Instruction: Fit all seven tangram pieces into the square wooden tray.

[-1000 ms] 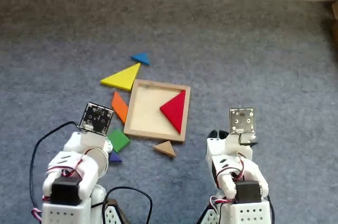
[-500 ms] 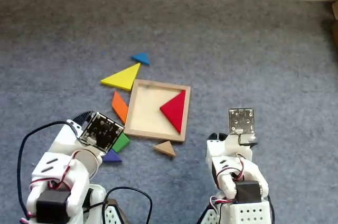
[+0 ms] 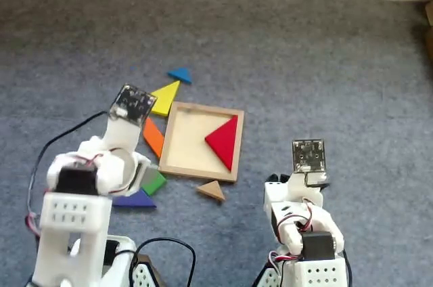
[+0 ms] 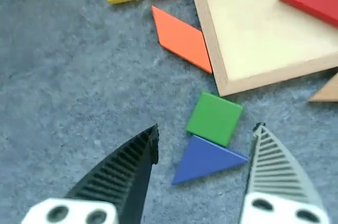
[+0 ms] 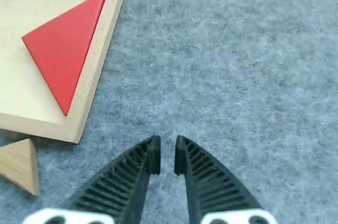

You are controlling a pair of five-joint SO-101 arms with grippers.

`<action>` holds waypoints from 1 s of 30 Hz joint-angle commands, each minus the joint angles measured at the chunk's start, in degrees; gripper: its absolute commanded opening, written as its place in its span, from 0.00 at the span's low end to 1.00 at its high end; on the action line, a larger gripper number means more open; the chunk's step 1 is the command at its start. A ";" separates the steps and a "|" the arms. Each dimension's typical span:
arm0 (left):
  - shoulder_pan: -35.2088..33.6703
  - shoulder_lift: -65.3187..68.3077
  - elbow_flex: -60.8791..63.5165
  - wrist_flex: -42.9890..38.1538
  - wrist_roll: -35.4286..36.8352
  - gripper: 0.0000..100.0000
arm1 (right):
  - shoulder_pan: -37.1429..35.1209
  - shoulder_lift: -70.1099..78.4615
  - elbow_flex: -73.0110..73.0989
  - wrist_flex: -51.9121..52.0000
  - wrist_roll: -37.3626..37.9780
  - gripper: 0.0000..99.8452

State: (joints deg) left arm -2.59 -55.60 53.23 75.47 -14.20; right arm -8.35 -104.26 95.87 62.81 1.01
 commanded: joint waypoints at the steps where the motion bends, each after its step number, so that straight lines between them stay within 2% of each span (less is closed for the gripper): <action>1: -0.22 10.86 -2.86 -1.14 0.70 0.29 | 0.75 -0.57 5.23 0.31 0.62 0.07; 7: 1.54 25.19 -2.59 -5.45 -5.19 0.29 | 0.75 -0.57 5.23 0.31 0.62 0.07; 14: 2.15 39.16 -3.12 -15.65 -5.27 0.29 | 2.15 -0.57 5.23 0.31 0.62 0.07; 21: 2.51 46.46 -5.14 -16.79 -5.36 0.29 | 4.88 -0.84 5.23 -0.04 0.62 0.07; 30: 2.68 40.40 -4.79 -16.44 -5.27 0.05 | 4.88 -0.84 5.23 -0.04 0.62 0.07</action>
State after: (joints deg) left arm -0.48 -10.24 50.07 59.38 -18.86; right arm -4.13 -104.26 95.87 62.81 1.01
